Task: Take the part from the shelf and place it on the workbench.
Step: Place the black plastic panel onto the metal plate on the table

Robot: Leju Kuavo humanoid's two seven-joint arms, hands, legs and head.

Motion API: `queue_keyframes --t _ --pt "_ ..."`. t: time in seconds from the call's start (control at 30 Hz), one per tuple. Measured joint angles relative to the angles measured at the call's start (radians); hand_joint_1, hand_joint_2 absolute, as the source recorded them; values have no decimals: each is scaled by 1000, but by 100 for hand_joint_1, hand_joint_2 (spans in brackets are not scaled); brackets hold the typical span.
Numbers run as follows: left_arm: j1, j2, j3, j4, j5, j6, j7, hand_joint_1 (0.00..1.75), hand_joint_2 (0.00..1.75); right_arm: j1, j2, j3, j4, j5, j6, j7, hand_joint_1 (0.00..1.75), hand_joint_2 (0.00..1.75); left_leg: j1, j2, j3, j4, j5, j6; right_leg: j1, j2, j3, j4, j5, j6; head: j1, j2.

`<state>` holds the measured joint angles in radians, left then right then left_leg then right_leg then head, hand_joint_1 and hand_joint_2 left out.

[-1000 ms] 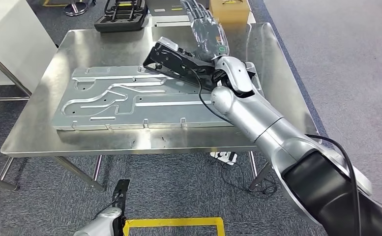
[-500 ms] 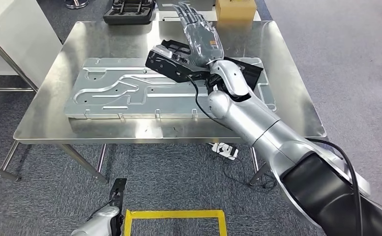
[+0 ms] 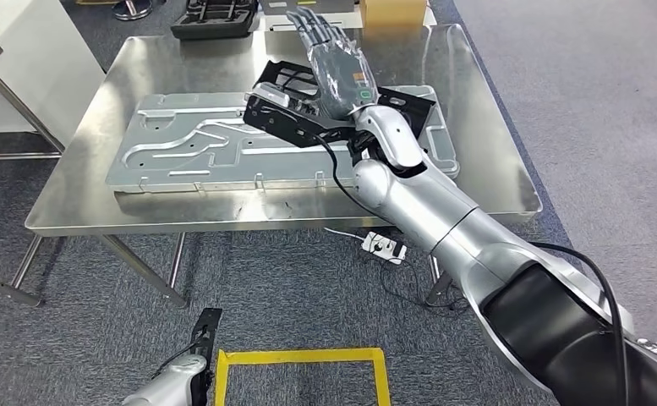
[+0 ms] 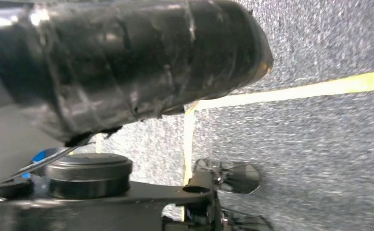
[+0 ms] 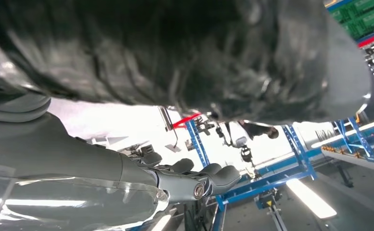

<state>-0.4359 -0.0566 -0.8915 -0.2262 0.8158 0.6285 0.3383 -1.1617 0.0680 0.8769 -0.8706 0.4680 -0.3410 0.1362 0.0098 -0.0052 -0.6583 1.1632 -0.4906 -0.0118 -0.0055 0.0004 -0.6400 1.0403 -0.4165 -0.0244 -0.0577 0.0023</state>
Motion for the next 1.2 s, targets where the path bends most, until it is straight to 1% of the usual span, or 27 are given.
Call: queue_keyframes --t 0.07,0.1,0.2,0.23,0.27,0.33,0.37,0.4,0.43,0.47,0.5,0.57,0.6,0.63,0.7,0.73,0.77,0.8,0.87,0.9,0.93,0.97,1.03,1.07,1.1,1.13,1.2 --pt "-5 0 -11 0 -18 -31 28 0 0 1 -3 1 -2 4 1 6 0 0 -5 -2 67 -106 17 10 0 1 -8 1 9 9 1 0" --pt "-7 -1 -18 0 -23 -47 39 0 0 2 -4 1 -5 6 3 10 0 0 -9 -2 80 -131 15 14 0 1 -10 0 14 15 0 0" --pt "-2 -14 -31 0 -22 -68 52 0 0 12 -9 1 -9 14 7 17 0 0 -13 0 76 -144 33 31 -3 2 -16 -3 24 33 -1 0" --pt "-1 -23 -33 0 -17 -68 52 0 0 14 -12 1 -9 15 7 17 0 0 -11 1 72 -150 42 40 -3 3 -23 9 9 37 0 0" --pt "-1 -33 -35 0 -13 -71 52 0 0 16 -14 1 -10 15 7 16 0 0 -9 3 66 -156 52 48 -4 3 -36 40 -21 41 0 0" --pt "0 -52 -40 0 0 -97 59 0 0 19 -17 2 -10 16 7 7 0 0 -9 4 48 -158 69 57 -5 3 -77 157 -107 46 2 0" --pt "1 -60 -43 0 7 -120 67 0 0 21 -17 2 -9 15 6 -2 0 0 -10 5 38 -157 75 59 -5 3 -95 219 -138 48 2 0" --pt "2 -71 -45 0 14 -150 77 0 0 24 -17 2 -7 14 4 -14 0 0 -10 5 28 -156 82 59 -5 3 -101 260 -152 50 2 0" --pt "3 -83 -46 0 20 -184 89 0 0 25 -16 2 -5 12 2 -27 0 0 -10 4 17 -153 89 59 -5 3 -91 267 -145 51 2 0" --pt "3 -95 -48 0 24 -218 101 0 0 26 -13 2 -2 11 0 -41 0 0 -10 4 6 -149 94 58 -5 2 -62 236 -122 52 3 0" --pt "3 -109 -51 0 27 -248 113 0 0 25 -8 2 1 10 -2 -53 0 0 -10 3 -4 -143 99 56 -6 2 -19 176 -96 51 3 0" --pt "2 -134 -57 0 33 -282 128 0 0 21 7 2 7 9 -6 -74 0 0 -11 3 -21 -133 106 50 -3 3 59 53 -74 46 2 0" --pt "2 -142 -61 0 38 -294 131 0 0 18 15 2 11 7 -7 -83 0 0 -12 3 -26 -131 111 44 0 4 77 18 -74 42 2 0" --pt "1 -143 -64 0 45 -311 136 0 0 16 21 2 15 4 -8 -91 0 0 -12 3 -29 -131 117 38 3 4 81 5 -76 38 2 0" --pt "-4 -127 -66 0 63 -373 158 0 0 14 30 3 27 -3 -6 -109 0 0 -12 2 -34 -131 126 26 2 2 73 -2 -63 26 4 0" --pt "-8 -112 -66 1 71 -412 174 0 0 12 35 3 32 -7 -6 -118 0 0 -10 1 -41 -123 116 20 0 0 67 -4 -54 18 4 0" --pt "-13 -96 -66 2 77 -447 186 0 0 9 43 3 36 -11 -5 -127 0 0 -9 1 -54 -98 89 14 -3 -2 59 -7 -44 10 4 0" --pt "-17 -79 -66 3 83 -477 194 0 0 5 50 3 41 -15 -5 -135 0 0 -6 1 -71 -53 48 7 -4 -2 50 -9 -35 3 4 0" --pt "-23 -46 -66 6 89 -515 202 0 0 -1 66 3 53 -23 -5 -151 0 0 -4 1 -108 72 -34 -3 -3 -1 28 -9 -18 -3 2 0" --pt "-24 -32 -66 7 91 -526 204 0 0 -3 72 4 61 -27 -4 -158 0 0 -3 1 -117 121 -52 -6 -2 -1 17 -8 -9 -4 2 0" --pt "-25 -18 -67 8 93 -533 207 0 0 -3 78 4 68 -30 -4 -164 0 0 -3 1 -113 143 -48 -7 -1 -1 7 -8 -1 -3 2 0" --pt "-26 -6 -67 9 93 -538 208 0 0 -3 83 4 74 -33 -4 -170 0 0 -3 1 -91 130 -28 -5 0 -1 -4 -7 6 -3 2 0" --pt "-29 15 -67 10 97 -548 212 0 0 -6 94 5 84 -39 -4 -179 0 0 -4 1 -3 16 11 3 2 -2 -21 -6 21 0 2 0" --pt "-32 24 -67 10 99 -552 214 0 0 -8 99 5 87 -40 -4 -182 0 0 -5 0 44 -55 14 8 3 -3 -26 -6 27 3 2 0" --pt "-33 32 -67 11 102 -557 214 0 0 -11 103 5 90 -41 -4 -183 0 0 -8 -1 78 -106 11 13 4 -3 -30 -7 34 7 3 0" --pt "-35 38 -67 11 106 -560 214 0 0 -12 107 5 93 -42 -4 -184 0 0 -11 -1 95 -137 4 17 4 -4 -32 -9 40 12 2 0" --pt "-33 46 -67 12 117 -565 213 0 0 -13 111 5 99 -43 -3 -183 0 0 -13 0 96 -154 16 28 2 -3 -36 -14 52 23 1 0"
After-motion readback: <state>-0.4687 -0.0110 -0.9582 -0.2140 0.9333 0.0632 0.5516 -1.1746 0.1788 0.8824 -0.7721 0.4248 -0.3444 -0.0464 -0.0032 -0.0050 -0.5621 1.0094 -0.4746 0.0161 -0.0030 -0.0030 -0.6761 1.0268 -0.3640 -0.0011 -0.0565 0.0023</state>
